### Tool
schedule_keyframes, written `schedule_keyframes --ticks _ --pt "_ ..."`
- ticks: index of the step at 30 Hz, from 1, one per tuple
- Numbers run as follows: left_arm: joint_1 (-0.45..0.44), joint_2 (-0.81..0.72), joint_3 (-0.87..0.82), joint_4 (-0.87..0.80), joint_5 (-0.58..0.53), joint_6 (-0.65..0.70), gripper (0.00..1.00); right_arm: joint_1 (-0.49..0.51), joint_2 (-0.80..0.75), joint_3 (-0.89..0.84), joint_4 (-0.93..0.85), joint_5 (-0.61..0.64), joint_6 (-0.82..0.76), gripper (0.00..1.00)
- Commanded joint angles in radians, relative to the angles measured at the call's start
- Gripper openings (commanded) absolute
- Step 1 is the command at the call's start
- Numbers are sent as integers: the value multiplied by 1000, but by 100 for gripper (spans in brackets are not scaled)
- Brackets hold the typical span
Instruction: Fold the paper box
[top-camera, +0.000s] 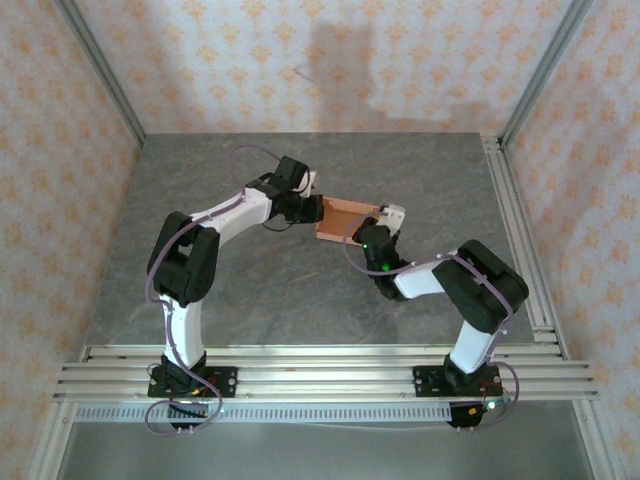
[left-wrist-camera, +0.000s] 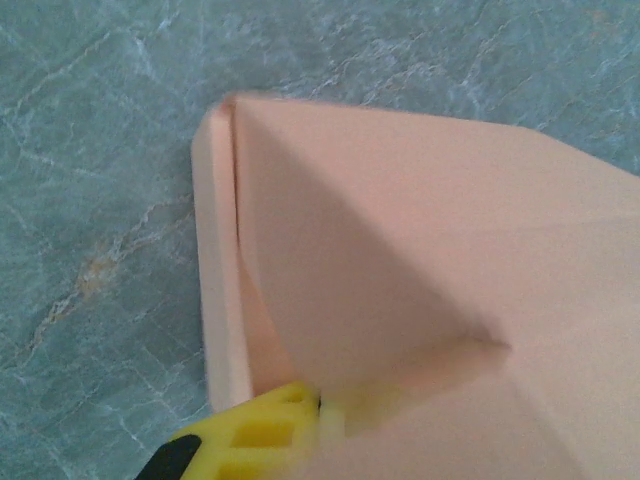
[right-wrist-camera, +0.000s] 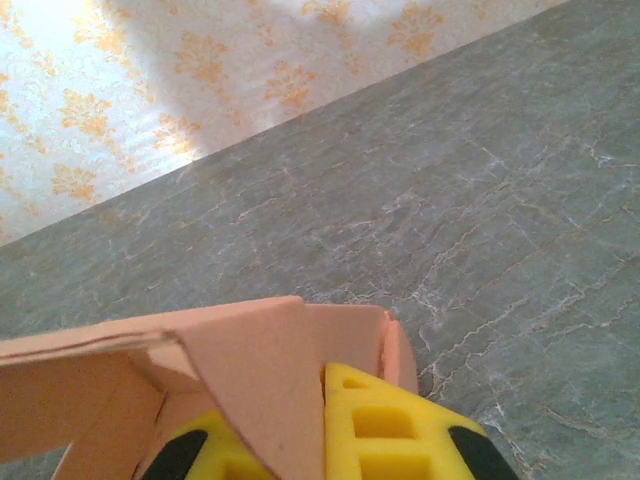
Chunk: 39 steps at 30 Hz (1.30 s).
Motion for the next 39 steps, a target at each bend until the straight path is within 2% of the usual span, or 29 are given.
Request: schedule_keyframes --ticks 1,11,23,25,26,28,30,33,37,39 --pt "-9 -42 -27 38 -38 -22 0 7 43 -37 15 -71 -36 2" --pt "-11 -45 -58 56 -53 -35 0 7 116 -63 125 -105 -79 2" --pt "-10 -53 -69 49 -73 -24 0 7 110 -52 124 -129 -148 2" --pt "-10 -54 -66 41 -80 -20 0 7 95 -55 123 -152 -160 11" --pt "-10 -54 -65 38 -83 -19 0 7 86 -60 126 -166 -165 21" --pt "-10 -54 -63 35 -89 -17 0 7 73 -71 138 -197 -175 33" --pt "-10 -50 -62 33 -93 -14 0 7 62 -87 158 -218 -176 49" --pt "-10 -54 -60 27 -103 -13 0 7 45 -118 181 -237 -176 63" --pt "-10 -54 -51 17 -106 -7 0 7 15 -164 216 -276 -186 75" --pt "-10 -54 -48 10 -106 -5 0 7 -11 -191 221 -316 -200 85"
